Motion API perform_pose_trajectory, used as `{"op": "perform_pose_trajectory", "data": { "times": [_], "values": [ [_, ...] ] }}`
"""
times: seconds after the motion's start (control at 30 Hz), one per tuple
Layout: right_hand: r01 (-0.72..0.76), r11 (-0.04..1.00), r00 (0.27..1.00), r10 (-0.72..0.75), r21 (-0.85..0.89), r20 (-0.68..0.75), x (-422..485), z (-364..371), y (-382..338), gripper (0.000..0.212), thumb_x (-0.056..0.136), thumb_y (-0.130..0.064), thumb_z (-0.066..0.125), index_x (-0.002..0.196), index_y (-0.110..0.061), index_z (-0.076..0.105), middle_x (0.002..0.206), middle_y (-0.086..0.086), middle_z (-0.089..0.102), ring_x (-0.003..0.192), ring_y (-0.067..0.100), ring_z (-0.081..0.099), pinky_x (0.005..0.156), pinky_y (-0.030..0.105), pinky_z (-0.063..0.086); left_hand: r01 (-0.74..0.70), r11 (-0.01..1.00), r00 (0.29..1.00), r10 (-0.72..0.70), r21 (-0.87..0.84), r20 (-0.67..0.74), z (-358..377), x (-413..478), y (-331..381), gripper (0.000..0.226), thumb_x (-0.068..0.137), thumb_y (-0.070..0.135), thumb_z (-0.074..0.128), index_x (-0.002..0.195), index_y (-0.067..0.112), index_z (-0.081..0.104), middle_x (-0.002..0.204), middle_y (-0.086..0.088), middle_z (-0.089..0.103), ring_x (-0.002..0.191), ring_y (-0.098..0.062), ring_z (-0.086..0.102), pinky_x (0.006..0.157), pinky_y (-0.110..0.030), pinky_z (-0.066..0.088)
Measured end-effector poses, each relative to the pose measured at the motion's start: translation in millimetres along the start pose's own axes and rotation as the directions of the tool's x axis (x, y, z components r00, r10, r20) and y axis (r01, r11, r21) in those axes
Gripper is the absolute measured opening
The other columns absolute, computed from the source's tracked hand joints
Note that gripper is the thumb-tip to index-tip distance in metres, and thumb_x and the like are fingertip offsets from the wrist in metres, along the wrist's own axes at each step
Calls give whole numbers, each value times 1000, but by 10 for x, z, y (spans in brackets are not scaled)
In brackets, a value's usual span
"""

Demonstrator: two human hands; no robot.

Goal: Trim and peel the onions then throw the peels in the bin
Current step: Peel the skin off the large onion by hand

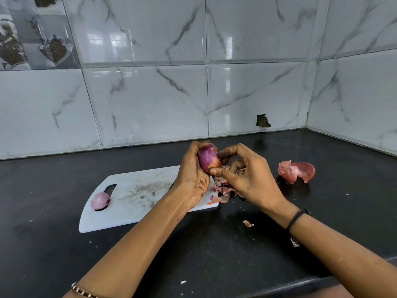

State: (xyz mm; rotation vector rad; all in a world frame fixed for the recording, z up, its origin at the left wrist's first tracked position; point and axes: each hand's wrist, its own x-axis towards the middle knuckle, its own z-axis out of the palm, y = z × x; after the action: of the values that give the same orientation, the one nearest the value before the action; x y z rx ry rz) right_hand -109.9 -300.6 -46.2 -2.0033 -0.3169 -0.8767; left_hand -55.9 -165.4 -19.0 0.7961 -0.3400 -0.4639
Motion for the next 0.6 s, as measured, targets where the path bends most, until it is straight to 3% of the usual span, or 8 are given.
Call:
{"op": "perform_pose_trajectory", "data": {
  "times": [0.17,0.33,0.53,0.6],
  "values": [
    [-1,1000,1000,1,3,5,-17,-30,13,28,81,-25,85,102,-18,68,95,-3,66,57,15,60,58,19,49,43,999,999,-43,-31,2,14,1,-22,12,96,15,53,92,7,61,79,-11,67,72,-22,67,48,-24,53],
    [89,990,995,-84,-109,51,-19,8,24,12,87,-19,81,91,-16,70,94,-5,61,65,11,57,63,14,45,44,999,999,-45,-28,-21,-13,47,-24,11,95,17,55,99,8,61,85,-10,64,73,-19,64,59,-25,54],
    [-42,999,999,42,8,-32,-7,-19,-42,38,77,-30,89,103,-17,65,83,-7,69,58,19,65,58,22,52,13,999,999,-15,-50,-36,-57,74,-21,11,92,17,57,96,8,62,91,-11,64,83,-25,67,55,-26,55],
    [-41,999,999,42,25,-33,-6,-27,-58,42,75,-30,91,107,-18,67,92,-6,71,59,18,66,59,24,55,24,998,999,-26,-62,-31,-54,58,-23,13,94,17,56,97,7,62,90,-13,66,85,-28,70,57,-27,57]
  ]
}}
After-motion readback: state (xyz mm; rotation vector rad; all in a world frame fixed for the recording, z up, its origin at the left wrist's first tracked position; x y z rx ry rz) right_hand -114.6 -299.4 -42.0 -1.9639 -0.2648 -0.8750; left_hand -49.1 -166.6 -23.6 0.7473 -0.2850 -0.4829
